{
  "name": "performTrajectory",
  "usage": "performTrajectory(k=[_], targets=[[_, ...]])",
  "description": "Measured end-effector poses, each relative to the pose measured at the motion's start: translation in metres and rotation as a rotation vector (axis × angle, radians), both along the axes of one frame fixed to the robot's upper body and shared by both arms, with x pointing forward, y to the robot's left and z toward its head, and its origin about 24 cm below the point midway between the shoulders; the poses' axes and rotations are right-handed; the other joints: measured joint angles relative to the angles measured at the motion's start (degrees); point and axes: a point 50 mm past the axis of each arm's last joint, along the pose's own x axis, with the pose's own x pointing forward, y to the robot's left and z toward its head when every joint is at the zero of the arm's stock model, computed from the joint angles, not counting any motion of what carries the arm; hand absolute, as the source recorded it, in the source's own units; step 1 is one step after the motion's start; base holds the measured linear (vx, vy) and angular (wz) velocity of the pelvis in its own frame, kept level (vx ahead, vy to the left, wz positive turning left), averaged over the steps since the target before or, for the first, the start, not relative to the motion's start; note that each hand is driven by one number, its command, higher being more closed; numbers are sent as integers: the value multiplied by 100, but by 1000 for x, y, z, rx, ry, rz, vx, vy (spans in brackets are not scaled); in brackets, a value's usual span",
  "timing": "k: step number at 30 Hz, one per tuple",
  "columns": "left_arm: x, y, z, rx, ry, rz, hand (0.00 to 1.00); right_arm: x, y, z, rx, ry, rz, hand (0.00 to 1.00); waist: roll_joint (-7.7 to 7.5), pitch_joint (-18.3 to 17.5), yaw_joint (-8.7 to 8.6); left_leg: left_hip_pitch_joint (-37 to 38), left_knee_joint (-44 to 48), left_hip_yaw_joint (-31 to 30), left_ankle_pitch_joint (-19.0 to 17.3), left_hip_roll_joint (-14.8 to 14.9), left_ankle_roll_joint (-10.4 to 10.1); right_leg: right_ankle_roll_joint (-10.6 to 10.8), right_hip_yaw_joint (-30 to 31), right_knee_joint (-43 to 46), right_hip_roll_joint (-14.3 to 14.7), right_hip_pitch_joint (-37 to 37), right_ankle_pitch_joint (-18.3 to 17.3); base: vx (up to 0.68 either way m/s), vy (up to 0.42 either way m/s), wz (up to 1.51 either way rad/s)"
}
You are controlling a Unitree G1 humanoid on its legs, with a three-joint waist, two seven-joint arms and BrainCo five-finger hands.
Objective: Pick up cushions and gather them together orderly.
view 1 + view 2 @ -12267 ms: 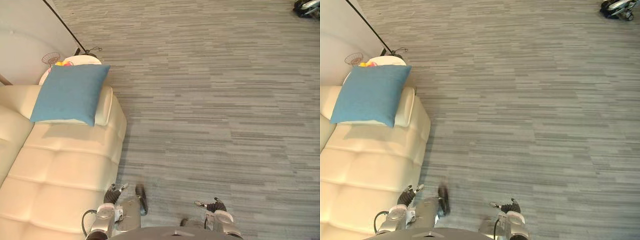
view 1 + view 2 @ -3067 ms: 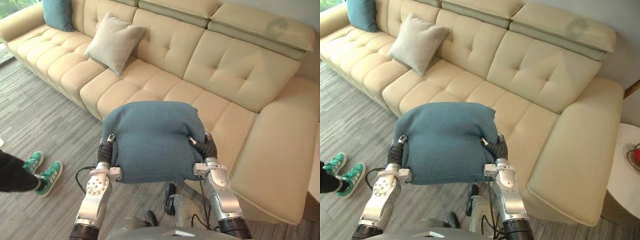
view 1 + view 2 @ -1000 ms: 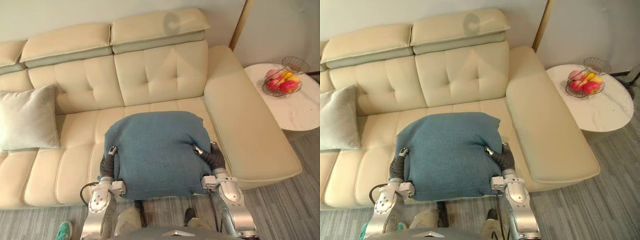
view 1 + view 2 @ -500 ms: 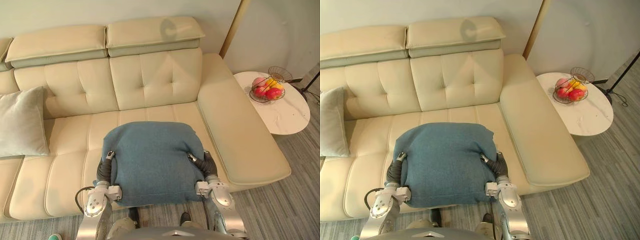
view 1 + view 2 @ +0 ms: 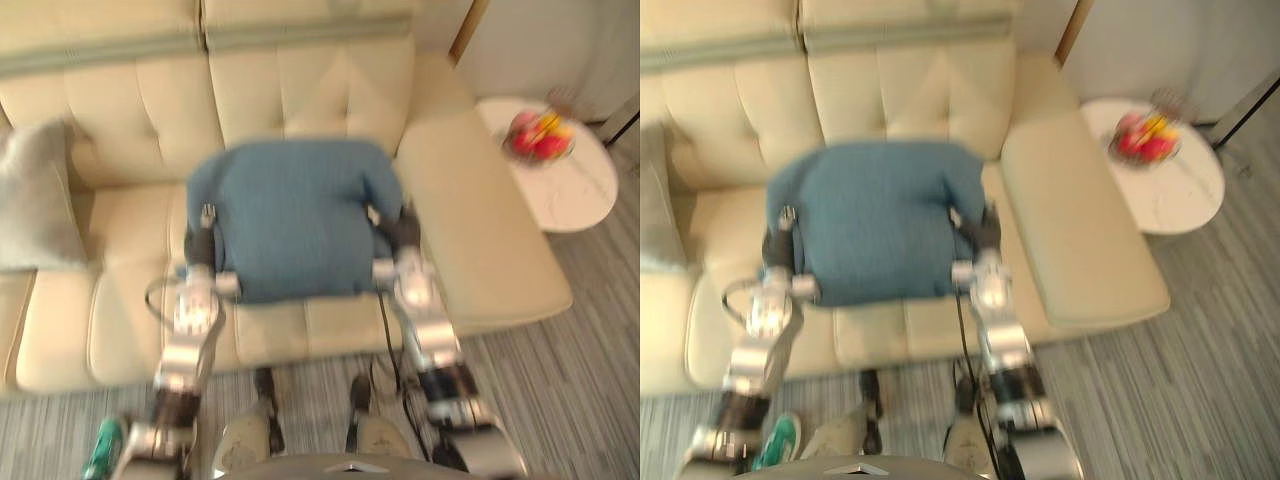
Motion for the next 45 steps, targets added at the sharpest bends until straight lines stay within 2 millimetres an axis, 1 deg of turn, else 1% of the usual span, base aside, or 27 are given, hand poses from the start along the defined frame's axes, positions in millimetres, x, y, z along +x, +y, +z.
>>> performTrajectory(k=[2, 3, 4, 6, 7, 8, 9, 10, 11, 12, 14, 15, 16, 18, 20, 21, 24, 26, 28, 31, 32, 33, 34, 36, 37, 40, 45], targets=[[20, 3, 53, 45, -136, 57, 100, 10, 8, 58, -12, -176, -61, 100, 28, 395, 37, -281, -1, -58, 105, 3, -34, -6, 21, -41, 9, -262, 155, -179, -9, -1], [27, 1, 80, 51, -205, 74, 100, 10, 6, 86, 9, -259, -105, 100, 40, 430, 84, -553, -1, -84, 170, -1, -69, 6, 48, -24, 5, -540, 219, -113, -13, -1], [28, 0, 93, 52, -240, 83, 100, 9, 6, 99, 15, -301, -129, 100, 45, 440, 101, -679, -2, -84, 201, 0, -68, 10, 60, -23, 5, -667, 249, -79, -17, -1], [31, -2, 132, 68, -344, 120, 100, 4, 7, 135, 44, -418, -187, 100, 101, 660, 116, -898, -1, -97, 357, -19, -3, 58, 59, -7, -8, -888, 327, -55, -13, -2], [32, -2, 162, 58, -415, 152, 100, 3, 8, 161, 74, -476, -236, 100, 117, 800, 118, -1060, -1, -116, 423, -35, 13, 81, 65, -2, -29, -1067, 379, -38, -11, -4], [32, -3, 173, 56, -440, 159, 100, 3, 8, 171, 86, -495, -249, 100, 121, 832, 119, -1138, -1, -122, 442, -41, 13, 81, 65, -4, -36, -1147, 380, -40, -16, -3], [30, -7, 201, 59, -503, 174, 100, -1, 8, 194, 125, -539, -275, 100, 149, 905, 118, -1352, -1, -198, 535, -49, 2, 86, 60, -11, -43, -1351, 467, -42, 4, 0], [23, -11, 237, 62, -586, 188, 100, -12, 9, 222, 179, -604, -297, 100, 178, 951, 130, -1676, -2, -290, 587, -46, -9, 85, 58, -39, -43, -1661, 514, -45, 18, 4], [17, -15, 258, 60, -637, 188, 0, -20, 9, 237, 214, -650, -311, 0, 204, 1027, 125, -1843, -5, -303, 630, -47, -67, 77, 56, -40, -46, -1815, 526, -29, 37, 3], [13, -17, 267, 61, -662, 189, 0, -23, 8, 243, 229, -671, -322, 0, 215, 1075, 127, -1907, -4, -308, 641, -46, -82, 80, 55, -41, -46, -1872, 541, 0, 60, 2], [-3, -25, 302, 49, -760, 181, 0, -38, 4, 268, 287, -745, -365, 0, 225, 1120, 134, -2270, -4, -327, 693, -35, -152, 72, 32, -29, -71, -2238, 592, 30, 89, -2], [-6, -27, 306, 46, -774, 177, 0, -41, 4, 271, 296, -754, -367, 0, 224, 1124, 134, -2340, -4, -326, 705, -33, -164, 73, 25, -25, -72, -2300, 594, 79, 122, 7], [-13, -32, 317, 35, -808, 165, 0, -47, 0, 279, 319, -781, -390, 0, 224, 1124, 124, -2524, -4, -354, 819, -49, -323, 70, -34, -7, -98, -2465, 591, 78, 102, 10], [-20, -36, 328, 21, -842, 159, 0, -54, -4, 290, 345, -805, -412, 0, 223, 1124, 138, -2745, -5, -398, 923, -38, -447, 50, -58, 12, -97, -2678, 578, 89, 97, 8], [-26, -38, 336, 8, -863, 160, 0, -61, -7, 299, 356, -830, -424, 0, 223, 1124, 150, -2923, -6, -404, 1047, -21, -482, 21, -81, 33, -87, -2842, 558, 91, 103, 6], [-29, -40, 341, 0, -872, 156, 0, -65, -10, 304, 377, -842, -419, 0, 222, 1125, 163, -3062, -10, -412, 1123, -9, -563, 12, -97, 39, -82, -2960, 552, 94, 138, 9], [-37, -45, 353, -18, -896, 134, 0, -70, -20, 316, 409, -850, -377, 0, 222, 1125, 184, -3477, -10, -422, 1197, 93, -573, -71, -204, 160, 4, -3383, 493, 56, 146, 0], [-36, -48, 357, -13, -884, 113, 0, -62, -23, 322, 365, -807, -355, 0, 222, 1125, 182, -3756, -9, -430, 1206, 163, -562, -107, -256, 237, 65, -3663, 465, 36, 173, -4], [-27, -53, 352, -6, -843, 89, 0, -47, -31, 318, 338, -729, -342, 0, 222, 1126, 203, -3939, -9, -429, 1233, 191, -531, -133, -266, 319, 88, -3861, 435, 73, 235, -4], [-7, -61, 328, -9, -744, 39, 0, -24, -31, 300, 307, -610, -314, 0, 222, 1126, 191, -4076, -8, -422, 1238, 210, -525, -147, -282, 512, 83, -4078, 318, 104, 183, 1], [3, -63, 314, -17, -691, 27, 0, -15, -32, 290, 291, -568, -308, 0, 222, 1126, 180, -4101, -8, -421, 1238, 211, -525, -154, -292, 628, 70, -4146, 240, 99, 131, 4], [8, -63, 307, -19, -666, 20, 0, -12, -32, 286, 286, -552, -300, 0, 222, 1126, 171, -4119, -8, -421, 1238, 212, -525, -152, -298, 691, 64, -4185, 201, 136, 143, 5], [18, -59, 291, -41, -614, 22, 0, -7, -33, 279, 281, -525, -282, 0, 221, 1126, 147, -4176, -7, -421, 1238, 218, -525, -167, -309, 852, 51, -4307, 113, 112, 103, 3], [25, -54, 278, -57, -577, 31, 0, -4, -35, 275, 269, -511, -270, 0, 221, 1127, 124, -4225, -7, -417, 1238, 227, -525, -170, -318, 996, 42, -4409, 36, 149, 130, 4], [31, -48, 264, -77, -545, 26, 0, 0, -39, 269, 256, -489, -262, 0, 221, 1127, 117, -4226, -7, -416, 1238, 235, -525, -180, -342, 1064, 38, -4426, -16, 130, 109, 6], [37, -42, 241, -129, -509, -18, 0, 5, -52, 254, 267, -463, -249, 0, 220, 1126, 70, -4197, -6, -417, 1239, 237, -524, -188, -405, 1285, 10, -4450, -170, 114, 93, 12], [37, -37, 216, -186, -499, -71, 0, 3, -65, 241, 308, -469, -233, 0, 220, 1126, 84, -4155, -5, -408, 1239, 243, -524, -218, -403, 1502, -10, -4510, -261, 91, 60, 4]])
